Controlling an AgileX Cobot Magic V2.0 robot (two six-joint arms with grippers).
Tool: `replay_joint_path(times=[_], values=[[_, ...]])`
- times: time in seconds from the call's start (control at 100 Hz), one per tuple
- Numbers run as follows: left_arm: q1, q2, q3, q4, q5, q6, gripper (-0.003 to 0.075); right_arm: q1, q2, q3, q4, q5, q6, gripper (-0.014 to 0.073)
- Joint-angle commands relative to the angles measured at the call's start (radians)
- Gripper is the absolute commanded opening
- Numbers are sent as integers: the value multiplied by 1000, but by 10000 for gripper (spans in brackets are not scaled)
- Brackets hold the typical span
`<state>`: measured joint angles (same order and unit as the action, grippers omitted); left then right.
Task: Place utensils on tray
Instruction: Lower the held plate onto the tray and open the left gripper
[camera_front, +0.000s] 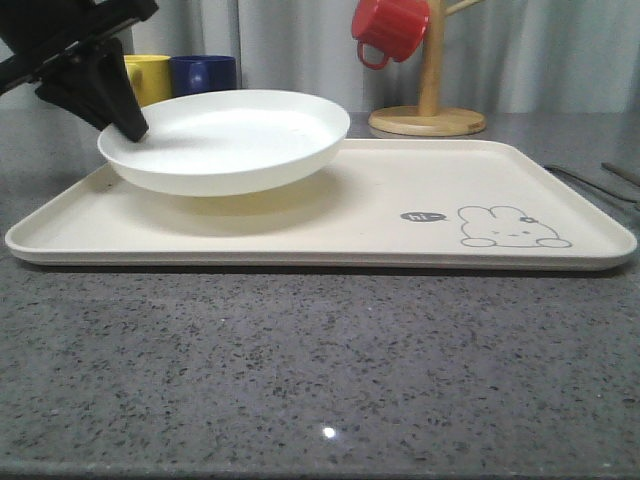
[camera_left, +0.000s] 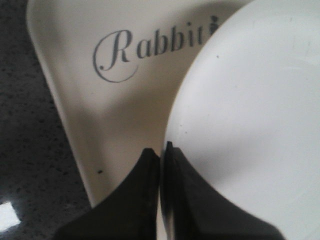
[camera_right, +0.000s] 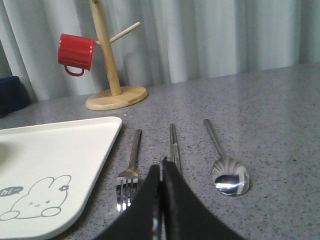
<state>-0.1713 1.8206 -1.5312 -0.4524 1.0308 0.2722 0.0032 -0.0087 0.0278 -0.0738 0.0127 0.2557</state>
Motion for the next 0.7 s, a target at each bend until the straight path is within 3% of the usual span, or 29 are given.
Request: replay_joint_path(times=[0.0,0.36,0.69], values=[[-8,-39,-36,6,-35,-40,-18,-4,-24,-18,-3,-82,-8,-78],[-8,-20,-36,15,-33,-40,5,-4,-24,-18,-3,-82,-8,-78],[-8,-7,-38,20,-22,-38,322,-4,-24,-18,-3,-82,-8,-78]])
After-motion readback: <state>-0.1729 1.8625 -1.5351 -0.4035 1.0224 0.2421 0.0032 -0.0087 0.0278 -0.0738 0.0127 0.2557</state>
